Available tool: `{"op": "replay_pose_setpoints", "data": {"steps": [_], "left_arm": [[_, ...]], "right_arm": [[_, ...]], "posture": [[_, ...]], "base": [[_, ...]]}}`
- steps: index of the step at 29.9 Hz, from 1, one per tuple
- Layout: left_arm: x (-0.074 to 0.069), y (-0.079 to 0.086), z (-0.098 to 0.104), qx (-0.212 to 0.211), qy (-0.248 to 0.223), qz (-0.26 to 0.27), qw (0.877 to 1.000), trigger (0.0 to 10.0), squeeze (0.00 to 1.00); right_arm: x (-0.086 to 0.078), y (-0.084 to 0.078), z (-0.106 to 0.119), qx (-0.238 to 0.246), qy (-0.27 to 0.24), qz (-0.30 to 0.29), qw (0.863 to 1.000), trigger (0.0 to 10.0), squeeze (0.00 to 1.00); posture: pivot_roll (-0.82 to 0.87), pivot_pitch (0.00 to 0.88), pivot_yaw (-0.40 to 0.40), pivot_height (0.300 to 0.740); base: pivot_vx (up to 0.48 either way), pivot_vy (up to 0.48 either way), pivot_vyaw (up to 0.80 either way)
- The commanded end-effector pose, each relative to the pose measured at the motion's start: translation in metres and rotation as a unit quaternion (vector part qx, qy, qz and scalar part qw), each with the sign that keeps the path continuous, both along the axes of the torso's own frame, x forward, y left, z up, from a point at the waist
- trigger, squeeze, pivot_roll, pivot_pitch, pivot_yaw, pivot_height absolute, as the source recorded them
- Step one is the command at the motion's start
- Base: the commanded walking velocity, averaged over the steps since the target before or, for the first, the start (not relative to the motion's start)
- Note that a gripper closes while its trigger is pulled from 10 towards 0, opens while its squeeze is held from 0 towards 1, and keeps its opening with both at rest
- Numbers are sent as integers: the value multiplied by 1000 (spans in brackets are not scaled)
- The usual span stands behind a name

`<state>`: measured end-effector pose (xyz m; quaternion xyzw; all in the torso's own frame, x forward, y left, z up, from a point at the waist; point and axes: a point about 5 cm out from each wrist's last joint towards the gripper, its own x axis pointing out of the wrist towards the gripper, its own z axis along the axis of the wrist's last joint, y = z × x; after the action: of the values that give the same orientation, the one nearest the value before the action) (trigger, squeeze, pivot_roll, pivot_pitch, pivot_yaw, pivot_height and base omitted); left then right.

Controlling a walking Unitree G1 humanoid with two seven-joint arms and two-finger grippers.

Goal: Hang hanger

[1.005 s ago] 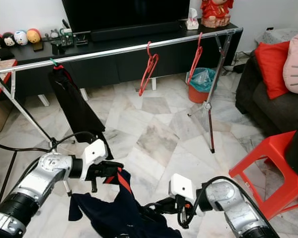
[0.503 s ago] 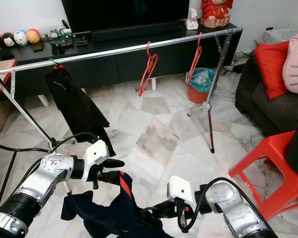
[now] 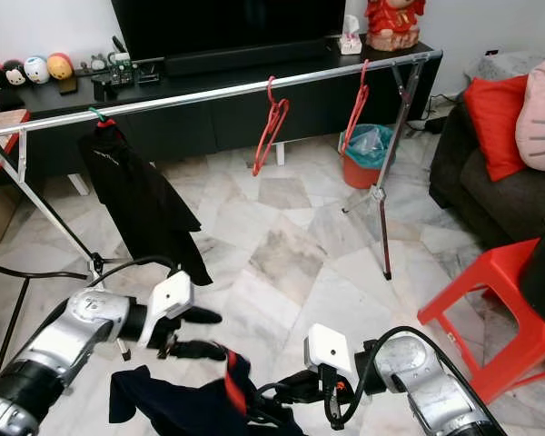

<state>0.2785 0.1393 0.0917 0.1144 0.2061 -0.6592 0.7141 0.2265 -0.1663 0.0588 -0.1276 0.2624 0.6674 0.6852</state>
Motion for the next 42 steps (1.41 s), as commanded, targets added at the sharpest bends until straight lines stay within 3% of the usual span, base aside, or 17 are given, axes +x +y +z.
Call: {"op": "replay_pose_setpoints", "data": {"steps": [1,4,6,7,10,16,20,23,26,31,42], "left_arm": [[-2,2,4,-3,5,-13,1000,10000,1000],[-1,2,4,-3,4,-13,1000,10000,1000],[8,1,6,-2,-35,20,999,10000,1000],[12,1,6,4,-52,34,998,10000,0],[19,3,8,11,-71,64,995,10000,0],[16,23,14,30,-62,55,996,10000,0],[6,45,6,108,-53,14,993,10000,0],[-7,53,6,119,-19,-18,993,10000,0],[-9,50,1,133,-25,-21,991,10000,0],[-9,32,-8,99,-16,-11,995,10000,0],[-7,21,-8,81,-10,-11,997,10000,0]], "right_arm": [[0,4,4,12,-7,11,1000,0,0],[0,4,4,12,-7,10,1000,0,0],[0,5,5,13,-7,11,1000,0,0],[0,6,5,14,-7,12,1000,0,0],[1,6,6,15,-8,13,1000,0,0],[0,2,7,10,-9,12,1000,0,0],[0,2,6,8,-8,10,1000,0,0],[1,1,6,6,-8,10,1000,0,0],[5,2,6,5,-13,8,1000,0,0],[12,6,12,10,-29,5,1000,0,0],[24,14,15,7,-60,-10,998,0,0]], "posture": [[-4,27,64,740],[-2,26,64,740],[-2,26,64,740],[-2,26,64,740],[-8,26,65,740],[-4,30,67,740],[-1,31,68,740],[11,34,65,740],[10,32,64,740],[0,31,64,740],[1,31,63,740]], "base": [[0,0,0],[0,0,0],[0,0,0],[0,0,0],[0,0,0],[0,0,0],[0,0,0],[0,0,0],[0,0,0],[0,0,0],[0,0,0]]}}
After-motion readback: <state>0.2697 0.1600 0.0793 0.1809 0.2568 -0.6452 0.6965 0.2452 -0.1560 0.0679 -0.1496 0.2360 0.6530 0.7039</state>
